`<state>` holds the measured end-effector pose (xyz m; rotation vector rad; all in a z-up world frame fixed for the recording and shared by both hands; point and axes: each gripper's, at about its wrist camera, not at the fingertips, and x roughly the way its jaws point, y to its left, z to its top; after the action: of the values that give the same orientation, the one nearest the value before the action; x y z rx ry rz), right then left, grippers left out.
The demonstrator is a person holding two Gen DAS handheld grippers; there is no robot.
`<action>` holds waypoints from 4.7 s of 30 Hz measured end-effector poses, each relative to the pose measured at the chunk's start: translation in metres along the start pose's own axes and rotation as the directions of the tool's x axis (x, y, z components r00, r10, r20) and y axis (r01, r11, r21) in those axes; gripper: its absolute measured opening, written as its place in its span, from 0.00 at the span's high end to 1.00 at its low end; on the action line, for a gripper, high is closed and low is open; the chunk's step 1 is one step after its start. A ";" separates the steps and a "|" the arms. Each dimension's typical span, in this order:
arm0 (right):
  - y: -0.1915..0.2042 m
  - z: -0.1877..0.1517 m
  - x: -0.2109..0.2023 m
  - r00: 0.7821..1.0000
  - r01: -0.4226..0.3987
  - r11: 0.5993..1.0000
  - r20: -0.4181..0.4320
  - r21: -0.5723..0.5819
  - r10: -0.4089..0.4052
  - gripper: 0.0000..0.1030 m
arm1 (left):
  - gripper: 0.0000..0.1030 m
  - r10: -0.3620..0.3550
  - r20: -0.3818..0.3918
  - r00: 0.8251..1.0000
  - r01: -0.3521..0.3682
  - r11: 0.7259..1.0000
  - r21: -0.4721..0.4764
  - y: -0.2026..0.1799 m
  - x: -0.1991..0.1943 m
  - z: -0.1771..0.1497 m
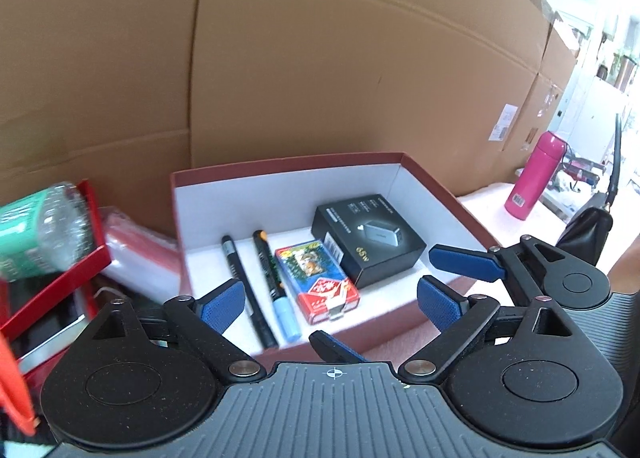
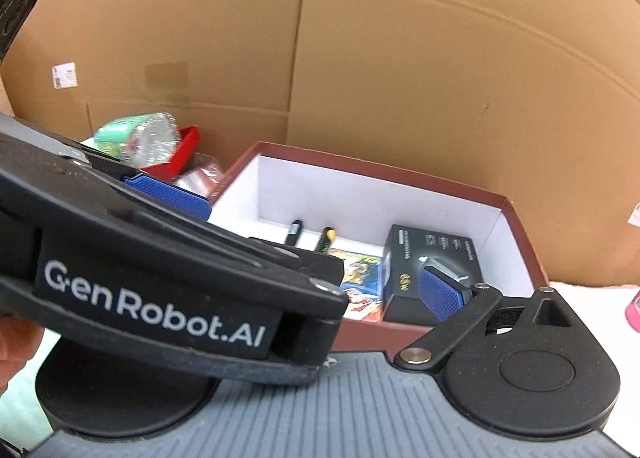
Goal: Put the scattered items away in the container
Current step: 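Withdraw the left tool from the red box back over the cloth, then lower the left tool onto the dark playing-card box among the clutter, then close the left gripper on the dark card box and lift it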
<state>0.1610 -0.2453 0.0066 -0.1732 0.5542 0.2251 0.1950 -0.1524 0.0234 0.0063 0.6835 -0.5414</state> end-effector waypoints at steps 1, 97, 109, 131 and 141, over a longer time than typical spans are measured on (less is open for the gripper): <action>0.003 -0.002 -0.003 1.000 -0.003 1.000 0.005 0.007 0.003 0.03 | 0.04 0.009 0.008 1.000 -0.009 1.000 0.002 -0.001 -0.005 -0.004; 0.281 -0.040 0.049 0.904 -0.428 0.890 -0.065 -0.158 0.423 0.63 | 0.62 0.088 -0.053 0.995 -0.100 0.944 -0.315 0.250 -0.127 -0.172; 0.218 -0.080 -0.002 0.939 -0.345 0.931 -0.058 -0.121 0.340 0.63 | 0.53 0.004 -0.084 0.996 -0.025 0.968 -0.251 0.168 -0.114 -0.181; 0.244 -0.054 0.003 0.946 -0.297 0.924 0.059 -0.240 0.319 0.61 | 0.31 0.136 -0.051 0.989 -0.145 0.885 -0.442 0.240 -0.132 -0.190; 0.246 -0.055 0.025 0.949 -0.296 0.928 0.042 -0.224 0.313 0.61 | 0.29 0.129 -0.066 0.989 -0.145 0.869 -0.474 0.250 -0.116 -0.187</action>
<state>0.0909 -0.0169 -0.0783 -0.2882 0.4773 0.5944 0.1282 0.1518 -0.0949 -0.4002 0.8284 -0.2236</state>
